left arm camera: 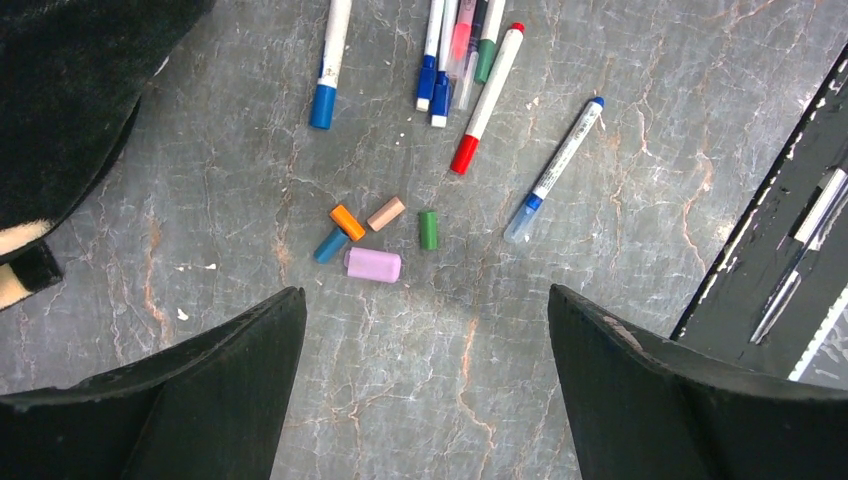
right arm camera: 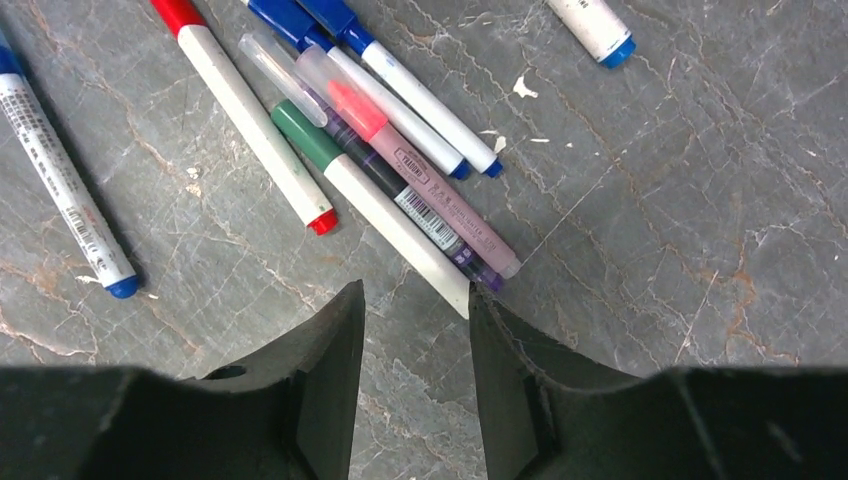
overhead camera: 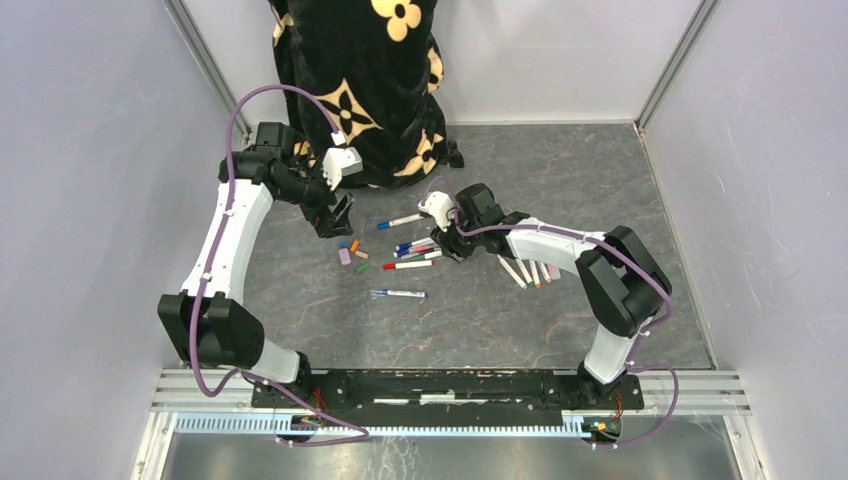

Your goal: Open the pen caps

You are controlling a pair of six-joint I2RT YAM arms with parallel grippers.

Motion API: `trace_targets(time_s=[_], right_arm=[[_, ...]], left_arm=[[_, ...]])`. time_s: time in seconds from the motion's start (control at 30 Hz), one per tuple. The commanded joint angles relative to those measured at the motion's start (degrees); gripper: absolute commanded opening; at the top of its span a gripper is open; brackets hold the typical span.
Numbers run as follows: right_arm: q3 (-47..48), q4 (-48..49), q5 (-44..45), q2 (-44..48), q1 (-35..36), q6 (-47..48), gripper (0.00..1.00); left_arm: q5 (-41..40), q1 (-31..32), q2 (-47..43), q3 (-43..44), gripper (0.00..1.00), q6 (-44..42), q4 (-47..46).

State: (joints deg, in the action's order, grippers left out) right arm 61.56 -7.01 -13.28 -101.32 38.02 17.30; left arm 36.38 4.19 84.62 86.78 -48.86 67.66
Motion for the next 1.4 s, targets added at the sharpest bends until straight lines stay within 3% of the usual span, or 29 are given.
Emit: trace_targets(time_s=[0.0, 0.33, 0.63, 0.73, 0.8, 0.93, 1.1, 1.37], right_arm=[[2.94, 2.0, -0.01, -2.66, -0.18, 0.72, 0.48], [-0.05, 3.02, 0.89, -4.27, -0.16, -0.27, 0.42], [-13.47, 9.55, 1.21, 2.9, 0.63, -4.09, 0.34], [-16.43, 10.48, 1.77, 4.77, 0.85, -4.51, 0.27], [-17.55, 10.69, 1.53, 5.95, 1.01, -4.68, 0.18], [-17.92, 10.65, -0.69, 9.16, 1.0, -5.58, 0.0], [-15.1, 7.42, -3.65, 12.7, 1.01, -5.66, 0.0], [-7.52, -1.06, -15.31, 15.39, 0.96, -6.76, 0.0]], left_arm=[[1.77, -0.41, -0.16, 0.35, 0.95, -1.64, 0.71], [1.11, -0.38, -0.52, 0.13, 0.95, -2.11, 0.68], [2.26, -0.41, 0.37, -0.28, 0.95, -3.19, 2.06], [3.11, -0.41, 0.31, -0.42, 0.95, -3.84, 2.65], [4.02, -0.39, 0.07, -1.01, 0.95, -4.67, 3.1], [6.14, -0.4, -1.04, -3.75, 0.97, -8.18, 3.89], [10.44, -0.33, -2.84, -7.34, 0.97, -15.51, 5.24], [16.32, 0.14, -1.46, -8.5, 0.97, -26.7, 9.7]])
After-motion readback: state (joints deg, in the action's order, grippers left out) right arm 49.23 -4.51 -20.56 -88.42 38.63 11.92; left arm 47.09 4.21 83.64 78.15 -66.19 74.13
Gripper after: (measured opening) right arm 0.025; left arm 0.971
